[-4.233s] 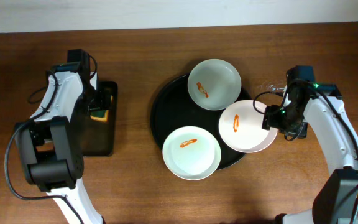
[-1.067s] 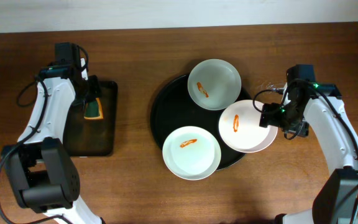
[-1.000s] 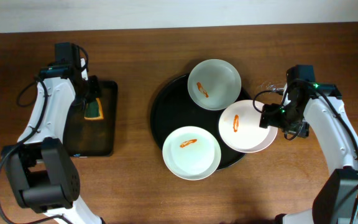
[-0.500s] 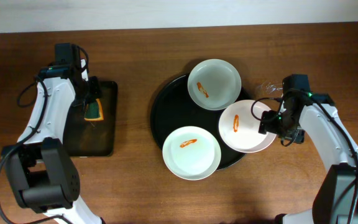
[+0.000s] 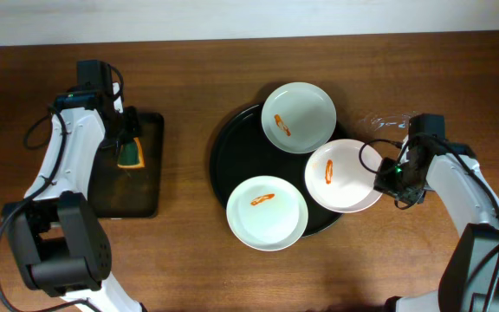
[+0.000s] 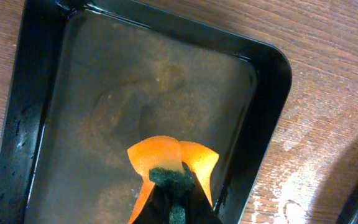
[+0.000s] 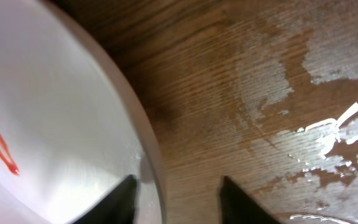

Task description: Clean dirty plates on tray and stack at the side

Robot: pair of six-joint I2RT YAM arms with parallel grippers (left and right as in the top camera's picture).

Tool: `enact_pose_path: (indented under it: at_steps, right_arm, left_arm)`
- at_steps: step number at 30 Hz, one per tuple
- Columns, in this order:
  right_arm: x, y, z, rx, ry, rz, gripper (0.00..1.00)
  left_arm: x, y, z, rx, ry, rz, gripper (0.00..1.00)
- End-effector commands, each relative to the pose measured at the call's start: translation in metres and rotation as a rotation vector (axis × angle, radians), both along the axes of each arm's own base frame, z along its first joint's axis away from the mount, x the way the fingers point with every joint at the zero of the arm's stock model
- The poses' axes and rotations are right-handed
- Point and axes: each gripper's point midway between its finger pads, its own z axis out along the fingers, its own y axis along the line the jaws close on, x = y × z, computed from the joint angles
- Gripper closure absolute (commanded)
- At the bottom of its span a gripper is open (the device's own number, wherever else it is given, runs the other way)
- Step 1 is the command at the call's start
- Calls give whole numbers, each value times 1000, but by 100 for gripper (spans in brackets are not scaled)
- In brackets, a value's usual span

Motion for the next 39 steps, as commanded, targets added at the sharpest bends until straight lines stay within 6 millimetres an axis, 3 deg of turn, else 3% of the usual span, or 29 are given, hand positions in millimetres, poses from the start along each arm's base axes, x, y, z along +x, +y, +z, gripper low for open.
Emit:
enact_pose_path:
  at_steps: [1, 7, 12, 16, 23, 29, 39]
  right_arm:
    - [-2, 4, -2, 15, 4, 0, 62]
    - [-7, 5, -15, 14, -2, 0, 68]
    - [-3, 4, -13, 11, -15, 0, 79]
    - [4, 3, -4, 9, -31, 1, 96]
    - [9, 2, 6, 8, -35, 1, 96]
    - [16, 1, 26, 5, -44, 10, 96]
    - [14, 1, 26, 3, -36, 27, 96]
  left_arm:
    - [1, 2, 4, -5, -10, -9, 100]
    - [1, -3, 4, -5, -11, -19, 100]
    - [1, -2, 4, -2, -10, -18, 100]
    - [1, -2, 4, -2, -10, -18, 100]
    - [1, -2, 4, -3, -9, -18, 100]
    - [-8, -3, 1, -7, 29, -18, 100]
    - [-25, -5, -22, -13, 90, -19, 99]
